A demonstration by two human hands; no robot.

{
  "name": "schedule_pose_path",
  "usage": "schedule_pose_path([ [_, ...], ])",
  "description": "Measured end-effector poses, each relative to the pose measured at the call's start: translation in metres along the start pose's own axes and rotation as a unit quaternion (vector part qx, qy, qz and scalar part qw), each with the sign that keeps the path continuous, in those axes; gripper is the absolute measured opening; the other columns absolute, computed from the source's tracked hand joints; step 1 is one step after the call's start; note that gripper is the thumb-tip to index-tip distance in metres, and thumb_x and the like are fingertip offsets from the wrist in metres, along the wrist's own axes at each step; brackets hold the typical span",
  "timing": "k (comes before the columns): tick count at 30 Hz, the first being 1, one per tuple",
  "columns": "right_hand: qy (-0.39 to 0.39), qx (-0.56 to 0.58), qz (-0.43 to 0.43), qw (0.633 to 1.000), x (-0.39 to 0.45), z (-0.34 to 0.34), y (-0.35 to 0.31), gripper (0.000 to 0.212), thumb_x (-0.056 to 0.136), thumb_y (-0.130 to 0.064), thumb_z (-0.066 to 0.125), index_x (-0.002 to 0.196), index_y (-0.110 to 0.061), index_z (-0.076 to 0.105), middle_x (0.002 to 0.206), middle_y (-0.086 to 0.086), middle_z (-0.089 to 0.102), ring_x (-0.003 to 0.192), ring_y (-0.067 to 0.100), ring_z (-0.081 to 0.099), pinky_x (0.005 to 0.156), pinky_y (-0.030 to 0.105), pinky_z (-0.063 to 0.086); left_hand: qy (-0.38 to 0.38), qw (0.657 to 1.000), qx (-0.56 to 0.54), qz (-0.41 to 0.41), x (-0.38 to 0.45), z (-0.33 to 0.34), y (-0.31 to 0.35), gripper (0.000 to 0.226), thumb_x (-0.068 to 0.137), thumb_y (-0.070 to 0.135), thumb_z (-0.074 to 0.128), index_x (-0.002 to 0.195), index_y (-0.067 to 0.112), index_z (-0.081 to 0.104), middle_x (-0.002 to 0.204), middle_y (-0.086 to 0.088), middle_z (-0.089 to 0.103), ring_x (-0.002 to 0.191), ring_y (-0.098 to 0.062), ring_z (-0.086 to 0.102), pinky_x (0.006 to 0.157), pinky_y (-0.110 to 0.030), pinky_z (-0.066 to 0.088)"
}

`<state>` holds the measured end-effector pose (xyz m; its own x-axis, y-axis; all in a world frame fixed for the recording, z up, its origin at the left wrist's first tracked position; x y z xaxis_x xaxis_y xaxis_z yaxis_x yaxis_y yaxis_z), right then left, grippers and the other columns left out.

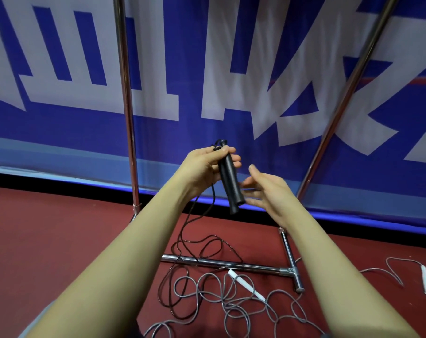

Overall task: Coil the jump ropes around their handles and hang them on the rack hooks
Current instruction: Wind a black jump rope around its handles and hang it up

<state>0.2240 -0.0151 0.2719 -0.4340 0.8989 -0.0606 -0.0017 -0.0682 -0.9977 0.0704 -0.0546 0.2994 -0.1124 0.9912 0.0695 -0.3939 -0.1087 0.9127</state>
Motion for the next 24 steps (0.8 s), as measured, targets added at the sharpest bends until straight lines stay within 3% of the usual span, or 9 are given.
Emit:
schedule_pose_path([
  [3,0.072,0.007,-0.040,0.997,0.007,-0.007,0.003,0.027,0.100,-0.030,0.049,0.085,-0.011,0.061,0.093,0.005,0.067,0.089,0.022,0.064,0.080,0.031,0.052,-0.092,0.989,0.091,-0.072,-0.006,0.002,0.001,0.017,0.096,0.011,0.050,0.099,0.001,0.064,0.075,-0.006,0.072,0.067,-0.014,0.069,0.068,-0.028,0.058],
  [7,0.033,0.061,-0.073,0.995,0.012,-0.005,0.004,0.031,0.102,-0.032,0.040,0.103,-0.012,0.064,0.110,0.007,0.069,0.111,0.022,0.063,0.101,0.037,0.045,-0.221,0.951,0.163,-0.144,-0.015,0.009,-0.008,0.020,0.089,0.014,0.057,0.101,0.000,0.064,0.075,-0.006,0.070,0.063,-0.013,0.065,0.062,-0.025,0.055],
  [8,0.010,0.074,-0.062,0.995,0.012,-0.004,0.004,0.036,0.102,-0.035,0.037,0.107,-0.011,0.064,0.111,0.009,0.070,0.108,0.020,0.064,0.100,0.037,0.046,-0.245,0.942,0.170,-0.151,-0.016,0.011,-0.010,0.018,0.090,0.013,0.059,0.101,0.000,0.064,0.076,-0.006,0.070,0.063,-0.013,0.065,0.063,-0.025,0.055],
  [10,-0.030,0.087,-0.028,0.995,0.011,0.000,0.004,0.048,0.103,-0.041,0.030,0.106,-0.008,0.064,0.099,0.010,0.070,0.081,0.014,0.069,0.086,0.035,0.050,-0.274,0.934,0.169,-0.156,-0.017,0.013,-0.012,0.019,0.089,0.014,0.057,0.100,0.001,0.065,0.077,-0.006,0.070,0.064,-0.013,0.065,0.064,-0.024,0.054],
  [12,-0.045,0.065,-0.001,0.997,0.009,0.001,0.006,0.053,0.103,-0.042,0.026,0.093,-0.007,0.064,0.072,0.007,0.064,0.054,0.012,0.060,0.073,0.034,0.048,-0.273,0.936,0.165,-0.149,-0.016,0.012,-0.011,0.022,0.087,0.015,0.055,0.098,0.001,0.065,0.077,-0.007,0.070,0.064,-0.013,0.065,0.064,-0.024,0.053],
  [14,-0.049,0.053,0.016,0.997,0.006,0.002,0.006,0.050,0.103,-0.040,0.029,0.083,-0.008,0.061,0.055,0.000,0.057,0.049,0.012,0.058,0.064,0.030,0.047,-0.261,0.941,0.164,-0.139,-0.015,0.009,-0.009,0.024,0.085,0.016,0.055,0.099,-0.002,0.064,0.075,-0.006,0.070,0.062,-0.013,0.064,0.062,-0.021,0.052],
  [20,-0.060,0.116,0.012,0.991,0.008,-0.001,0.002,0.029,0.098,-0.030,0.045,0.078,-0.010,0.053,0.063,-0.001,0.054,0.060,0.018,0.047,0.059,0.026,0.045,-0.207,0.955,0.177,-0.121,-0.007,0.002,-0.012,0.026,0.080,0.019,0.061,0.099,0.001,0.064,0.077,-0.004,0.071,0.061,-0.011,0.064,0.062,-0.021,0.051],
  [24,-0.061,0.097,-0.007,0.993,0.007,-0.003,-0.002,0.029,0.097,-0.023,0.046,0.076,-0.006,0.056,0.062,0.001,0.056,0.050,0.013,0.045,0.059,0.028,0.039,-0.184,0.960,0.173,-0.122,-0.005,-0.004,-0.014,0.010,0.078,0.015,0.066,0.085,0.010,0.071,0.078,-0.007,0.070,0.061,-0.014,0.062,0.063,-0.023,0.052],
])
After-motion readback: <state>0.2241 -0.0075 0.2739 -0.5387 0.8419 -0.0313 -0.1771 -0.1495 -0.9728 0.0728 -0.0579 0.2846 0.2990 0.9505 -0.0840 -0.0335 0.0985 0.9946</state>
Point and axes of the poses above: each hand's wrist, its own x-axis towards the middle knuckle, its own z-axis out of the palm, y = z × x, the point moved 3 cm from there along x, towards the middle knuckle
